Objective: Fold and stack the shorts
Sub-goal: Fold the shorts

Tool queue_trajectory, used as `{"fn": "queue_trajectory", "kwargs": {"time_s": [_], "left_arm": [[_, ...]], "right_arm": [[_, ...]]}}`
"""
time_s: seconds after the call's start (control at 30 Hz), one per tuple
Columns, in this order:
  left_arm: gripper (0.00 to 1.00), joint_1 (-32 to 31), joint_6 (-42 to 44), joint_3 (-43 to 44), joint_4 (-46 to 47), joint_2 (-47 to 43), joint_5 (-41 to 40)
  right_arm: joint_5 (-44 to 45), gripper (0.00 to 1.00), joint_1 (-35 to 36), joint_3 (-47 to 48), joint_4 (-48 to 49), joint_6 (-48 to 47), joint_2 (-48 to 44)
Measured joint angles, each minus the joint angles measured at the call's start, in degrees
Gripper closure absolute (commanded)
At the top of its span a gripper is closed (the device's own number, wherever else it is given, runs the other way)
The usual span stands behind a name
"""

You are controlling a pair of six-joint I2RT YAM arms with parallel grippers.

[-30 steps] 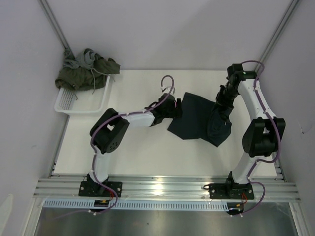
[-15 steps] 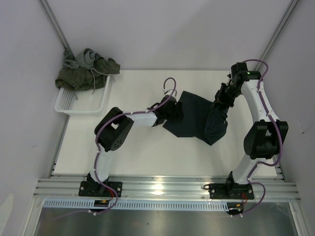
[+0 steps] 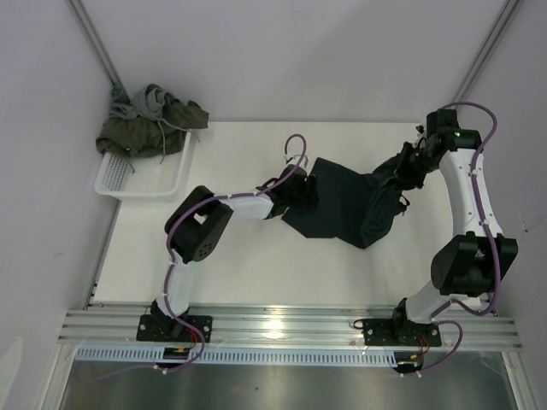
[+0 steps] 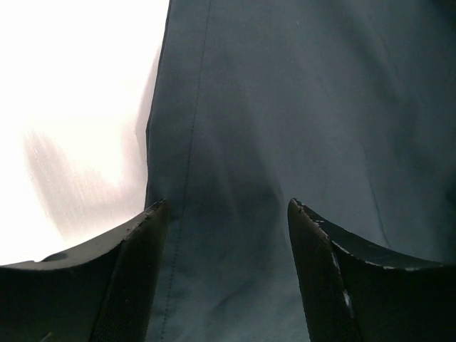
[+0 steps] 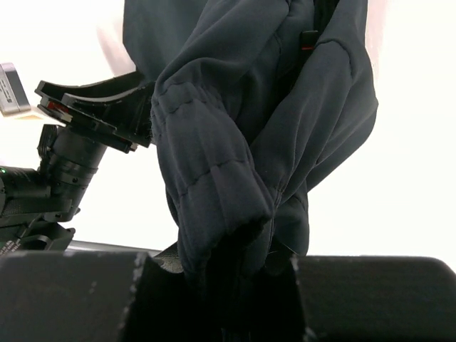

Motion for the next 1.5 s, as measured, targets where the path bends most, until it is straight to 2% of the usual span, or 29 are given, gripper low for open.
{"fn": "queue_trajectory", "kwargs": {"time_s": [0.1,0.2,0.23,0.33,0.5,0.53,0.63,0.7,0.8,1.13,1.17,1.2,1.33,1.4,1.5], "left_arm": [[0.34,-0.02,0.04,0.00,0.02,0.22,-0.02],[0.42,-0.02,0.15,0.00,-0.15,0.24,-0.13],[0.48,-0.11,0.22,-0.02,-0.42,0.24,-0.42],[0.57,-0.31,0.33,-0.37,-0.79,0.24,-1.84],[0.69,-0.94,0.42,0.09,-2.49,0.44,-4.15],[0.74,-1.09,0.44,0.74,-3.15,0.79,-4.52],[0.80,-1.73,0.76,4.28,-5.55,2.78,-5.79],[0.80,-2.47,0.92,6.47,-6.82,4.00,-7.43],[0.79,-3.30,0.85,5.33,-6.38,3.58,-8.92],[0.75,-7.58,-1.38,-15.85,-3.21,-11.08,-11.69],[0.73,-8.59,-1.90,-17.90,-2.67,-12.50,-12.13],[0.65,-9.46,-2.47,-19.74,-2.16,-13.77,-12.33],[0.52,-11.28,-4.24,-22.91,-1.18,-16.28,-12.63],[0.47,-11.15,-4.57,-22.95,-1.20,-16.50,-12.57],[0.47,-10.84,-4.63,-23.58,-1.44,-17.27,-12.22]], "right_arm": [[-0.04,1.00,-0.09,-0.02,-0.35,-0.37,0.00],[-0.17,1.00,-0.04,-0.85,-0.13,-0.72,-0.79],[-0.26,1.00,-0.04,-2.01,0.37,-0.76,-1.60],[-0.46,1.00,-0.04,-6.32,1.07,-0.74,-4.70],[-0.72,1.00,0.00,-12.92,2.19,-0.72,-9.38],[-0.87,1.00,0.13,-14.01,2.51,-0.72,-9.99],[-0.96,1.00,0.61,-17.07,3.78,-0.57,-11.34],[-1.05,1.00,1.09,-18.88,4.81,-0.35,-12.09],[-1.33,1.00,1.62,-21.16,5.73,0.33,-13.66],[-4.11,1.00,1.22,-22.29,6.12,1.22,-20.96],[-4.09,1.00,1.22,-21.94,5.73,1.18,-21.00],[-4.09,1.00,1.22,-21.75,5.66,1.11,-20.98],[-4.09,1.00,1.90,-20.72,4.35,0.28,-20.26],[-4.33,1.00,2.71,-19.96,4.02,0.11,-19.21],[-4.98,1.00,3.39,-19.10,3.96,0.17,-17.84]]}}
